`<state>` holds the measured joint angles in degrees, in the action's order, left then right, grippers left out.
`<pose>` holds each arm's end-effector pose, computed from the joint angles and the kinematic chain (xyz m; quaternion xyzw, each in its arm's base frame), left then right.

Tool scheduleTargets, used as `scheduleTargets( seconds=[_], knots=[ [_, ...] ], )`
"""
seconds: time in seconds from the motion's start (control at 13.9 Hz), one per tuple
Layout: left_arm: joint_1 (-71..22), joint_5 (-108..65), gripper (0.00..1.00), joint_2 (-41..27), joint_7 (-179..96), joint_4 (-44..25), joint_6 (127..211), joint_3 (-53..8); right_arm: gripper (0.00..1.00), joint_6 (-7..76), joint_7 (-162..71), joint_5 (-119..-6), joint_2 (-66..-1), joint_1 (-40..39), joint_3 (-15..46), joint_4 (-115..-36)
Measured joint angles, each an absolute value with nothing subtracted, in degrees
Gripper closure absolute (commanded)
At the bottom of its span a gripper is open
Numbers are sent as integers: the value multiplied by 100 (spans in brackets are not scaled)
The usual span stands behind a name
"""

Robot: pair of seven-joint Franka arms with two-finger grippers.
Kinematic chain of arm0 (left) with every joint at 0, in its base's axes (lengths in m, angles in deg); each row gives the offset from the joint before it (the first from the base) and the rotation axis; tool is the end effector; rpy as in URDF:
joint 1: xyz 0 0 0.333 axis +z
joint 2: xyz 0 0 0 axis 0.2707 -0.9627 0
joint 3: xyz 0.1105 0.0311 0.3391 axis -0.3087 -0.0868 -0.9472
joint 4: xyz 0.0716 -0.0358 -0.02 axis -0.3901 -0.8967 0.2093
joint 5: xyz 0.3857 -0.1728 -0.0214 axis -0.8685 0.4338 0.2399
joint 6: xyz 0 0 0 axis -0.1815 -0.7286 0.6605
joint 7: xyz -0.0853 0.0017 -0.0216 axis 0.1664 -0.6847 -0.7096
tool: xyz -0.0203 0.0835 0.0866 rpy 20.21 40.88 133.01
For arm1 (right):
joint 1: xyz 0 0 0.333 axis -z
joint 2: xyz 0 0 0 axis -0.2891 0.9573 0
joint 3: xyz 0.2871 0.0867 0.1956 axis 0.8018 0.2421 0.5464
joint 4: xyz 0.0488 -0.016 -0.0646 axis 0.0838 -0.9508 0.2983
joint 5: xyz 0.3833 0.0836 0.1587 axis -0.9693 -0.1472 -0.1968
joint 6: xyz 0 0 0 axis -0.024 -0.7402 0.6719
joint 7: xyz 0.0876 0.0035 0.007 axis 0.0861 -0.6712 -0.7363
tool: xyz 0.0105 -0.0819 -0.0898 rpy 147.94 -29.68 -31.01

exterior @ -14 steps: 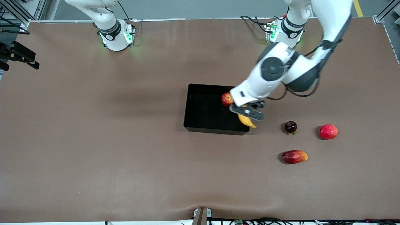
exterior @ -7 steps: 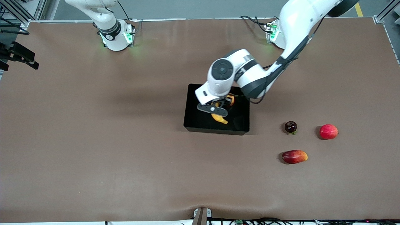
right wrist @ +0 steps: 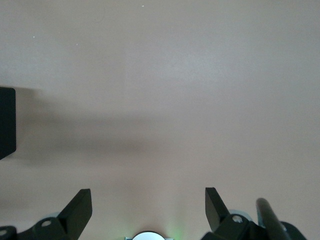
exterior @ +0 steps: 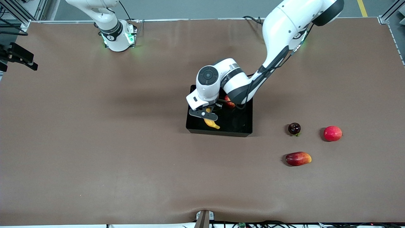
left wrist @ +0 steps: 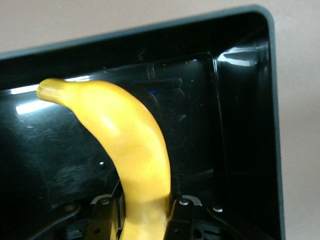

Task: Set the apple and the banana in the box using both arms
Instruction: 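Open the left gripper to release the banana and lift away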

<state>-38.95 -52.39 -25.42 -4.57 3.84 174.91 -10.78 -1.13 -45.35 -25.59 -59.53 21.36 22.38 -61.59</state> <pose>0.5250 -0.5506 0.2507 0.9910 -0.1320 -0.0197 0.0064 0.5476 -0.0286 0.7086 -0.9996 -0.0180 0.0201 0.0012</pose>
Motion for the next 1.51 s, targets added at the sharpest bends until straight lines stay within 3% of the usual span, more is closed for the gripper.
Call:
scheduleTargets(
  seconds=[0.36,0.5,0.65,0.72,1.15,1.51],
  knots=[
    [-4082,-5239,99,-2859,-287,431,17888,-1208,0,-113,-4535,-2559,-5952,2136,2238,-6159],
    [-4117,-5239,84,-2999,-205,436,17987,-1232,0,-113,-4535,-2559,-5952,2137,2238,-6159],
    [-4152,-5240,53,-3096,-175,440,18024,-1334,0,-113,-4535,-2559,-5952,2137,2237,-6159],
    [-4152,-5251,1,-3123,-175,443,18034,-1360,0,-113,-4535,-2559,-5952,2137,2237,-6159],
    [-4115,-5289,0,-3043,-175,663,18033,-1398,0,-113,-4535,-2559,-5952,2137,2237,-6159],
    [-3753,-5293,0,-2207,-174,800,17509,-1394,0,-113,-4535,-2559,-5950,2139,2237,-6161]
  ],
)
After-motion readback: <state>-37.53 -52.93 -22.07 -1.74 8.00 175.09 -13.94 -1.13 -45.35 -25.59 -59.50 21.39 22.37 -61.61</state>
